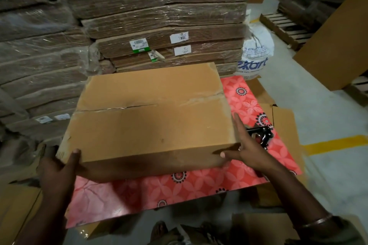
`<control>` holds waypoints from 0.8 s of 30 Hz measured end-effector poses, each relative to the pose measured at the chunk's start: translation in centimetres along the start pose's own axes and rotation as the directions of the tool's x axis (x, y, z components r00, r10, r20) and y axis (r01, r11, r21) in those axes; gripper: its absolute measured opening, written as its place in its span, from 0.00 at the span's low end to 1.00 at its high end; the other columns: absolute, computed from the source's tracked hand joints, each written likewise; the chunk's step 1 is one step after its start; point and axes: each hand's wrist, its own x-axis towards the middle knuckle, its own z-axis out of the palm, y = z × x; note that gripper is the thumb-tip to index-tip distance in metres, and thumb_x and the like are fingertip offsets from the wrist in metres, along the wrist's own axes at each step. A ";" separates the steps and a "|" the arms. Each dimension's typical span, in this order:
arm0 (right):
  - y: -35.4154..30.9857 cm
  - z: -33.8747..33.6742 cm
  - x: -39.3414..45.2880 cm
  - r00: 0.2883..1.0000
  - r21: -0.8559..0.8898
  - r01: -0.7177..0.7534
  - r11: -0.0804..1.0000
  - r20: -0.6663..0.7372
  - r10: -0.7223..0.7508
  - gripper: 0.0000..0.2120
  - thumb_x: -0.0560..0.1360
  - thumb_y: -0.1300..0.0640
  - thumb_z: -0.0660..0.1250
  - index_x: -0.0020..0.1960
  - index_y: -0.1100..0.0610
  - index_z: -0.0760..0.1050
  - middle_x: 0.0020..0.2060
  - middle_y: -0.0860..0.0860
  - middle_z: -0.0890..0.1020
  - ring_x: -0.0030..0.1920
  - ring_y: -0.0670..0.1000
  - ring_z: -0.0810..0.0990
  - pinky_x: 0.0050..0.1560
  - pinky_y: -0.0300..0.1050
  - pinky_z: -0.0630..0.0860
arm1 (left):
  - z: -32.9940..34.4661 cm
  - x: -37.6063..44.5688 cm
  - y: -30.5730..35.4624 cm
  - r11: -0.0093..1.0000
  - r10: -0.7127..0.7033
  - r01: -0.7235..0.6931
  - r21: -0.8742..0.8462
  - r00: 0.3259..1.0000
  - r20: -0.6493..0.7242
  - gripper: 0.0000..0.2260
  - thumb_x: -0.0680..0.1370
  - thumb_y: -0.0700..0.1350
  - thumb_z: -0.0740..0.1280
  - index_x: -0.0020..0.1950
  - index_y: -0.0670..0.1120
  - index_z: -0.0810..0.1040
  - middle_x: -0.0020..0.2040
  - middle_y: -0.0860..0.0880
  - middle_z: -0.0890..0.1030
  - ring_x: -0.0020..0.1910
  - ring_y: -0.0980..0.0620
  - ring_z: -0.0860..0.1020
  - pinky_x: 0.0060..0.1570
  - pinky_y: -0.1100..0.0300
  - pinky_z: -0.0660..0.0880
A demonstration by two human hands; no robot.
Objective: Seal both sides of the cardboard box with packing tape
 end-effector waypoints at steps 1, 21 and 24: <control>0.8 -0.3 -0.4 1.000 0.014 -0.002 1.000 0.008 0.001 0.64 0.69 0.64 0.80 0.82 0.40 0.35 0.74 0.26 0.47 0.70 0.20 0.54 0.68 0.24 0.62 | -0.2 -0.2 0.8 0.999 0.030 -0.028 0.037 0.999 -0.044 0.29 0.72 0.73 0.68 0.67 0.59 0.73 0.56 0.40 0.82 0.52 0.33 0.83 0.48 0.30 0.81; 14.3 -0.9 -1.8 0.671 -0.340 -0.714 0.613 -0.585 0.457 0.33 0.73 0.40 0.72 0.68 0.60 0.67 0.63 0.60 0.75 0.64 0.64 0.75 0.58 0.57 0.76 | 13.4 -12.2 16.3 0.522 0.784 -0.807 -0.276 0.327 0.528 0.16 0.80 0.42 0.68 0.68 0.46 0.81 0.68 0.50 0.76 0.67 0.48 0.77 0.61 0.48 0.78; 14.7 -0.4 -0.5 0.629 -0.229 -0.738 0.635 -0.577 0.522 0.31 0.76 0.40 0.69 0.69 0.60 0.66 0.63 0.60 0.75 0.65 0.64 0.77 0.61 0.59 0.76 | 13.7 -12.9 17.4 0.503 0.796 -0.813 -0.294 0.303 0.524 0.14 0.80 0.43 0.68 0.65 0.46 0.82 0.67 0.50 0.77 0.66 0.50 0.78 0.62 0.52 0.77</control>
